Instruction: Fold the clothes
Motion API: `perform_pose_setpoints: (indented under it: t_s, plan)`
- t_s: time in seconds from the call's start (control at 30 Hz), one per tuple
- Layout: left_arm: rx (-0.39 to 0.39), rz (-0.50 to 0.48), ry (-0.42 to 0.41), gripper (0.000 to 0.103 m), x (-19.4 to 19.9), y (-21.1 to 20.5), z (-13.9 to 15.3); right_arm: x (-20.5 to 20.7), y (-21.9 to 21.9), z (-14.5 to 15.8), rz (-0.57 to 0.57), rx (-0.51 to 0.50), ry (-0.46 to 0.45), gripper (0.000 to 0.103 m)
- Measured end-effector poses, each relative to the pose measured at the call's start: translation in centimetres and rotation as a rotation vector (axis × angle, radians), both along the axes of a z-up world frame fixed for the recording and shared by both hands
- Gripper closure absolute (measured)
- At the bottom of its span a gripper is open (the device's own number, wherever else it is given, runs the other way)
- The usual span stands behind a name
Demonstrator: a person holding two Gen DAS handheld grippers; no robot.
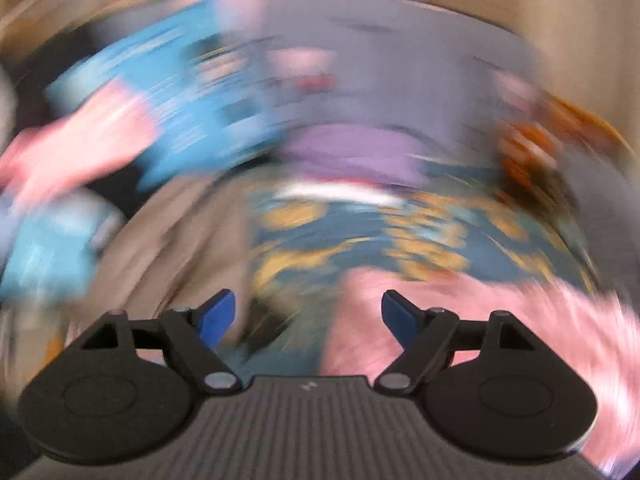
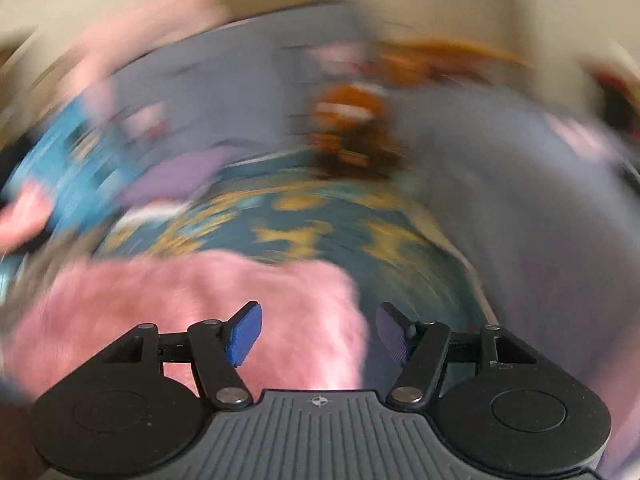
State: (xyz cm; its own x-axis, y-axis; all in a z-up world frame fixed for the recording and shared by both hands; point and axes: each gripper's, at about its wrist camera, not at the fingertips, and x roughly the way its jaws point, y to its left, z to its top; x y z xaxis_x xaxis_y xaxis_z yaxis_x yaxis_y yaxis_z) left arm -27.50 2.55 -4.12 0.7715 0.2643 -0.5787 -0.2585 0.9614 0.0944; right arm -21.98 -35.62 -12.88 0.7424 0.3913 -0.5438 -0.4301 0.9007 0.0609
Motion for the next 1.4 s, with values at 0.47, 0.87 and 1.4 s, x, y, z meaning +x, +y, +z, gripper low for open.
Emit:
perform_pose_setpoints:
  t_s: [0.47, 0.87, 1.4]
  plan:
    - [0.183, -0.782, 0.272, 0.024, 13.3, -6.7, -4.1, 11.7, 7.8, -0.5, 0.638, -0.286, 0.017, 0.053]
    - [0.103, -0.832, 0.378, 0.088, 16.6, -6.4, -7.4, 13.0, 9.7, -1.8, 0.688, -0.324, 0.090, 0.096]
    - [0.361, -0.651, 0.285, 0.087, 17.8, -8.4, -6.6, 14.3, 12.1, -2.6, 0.472, -0.532, -0.010, 0.094]
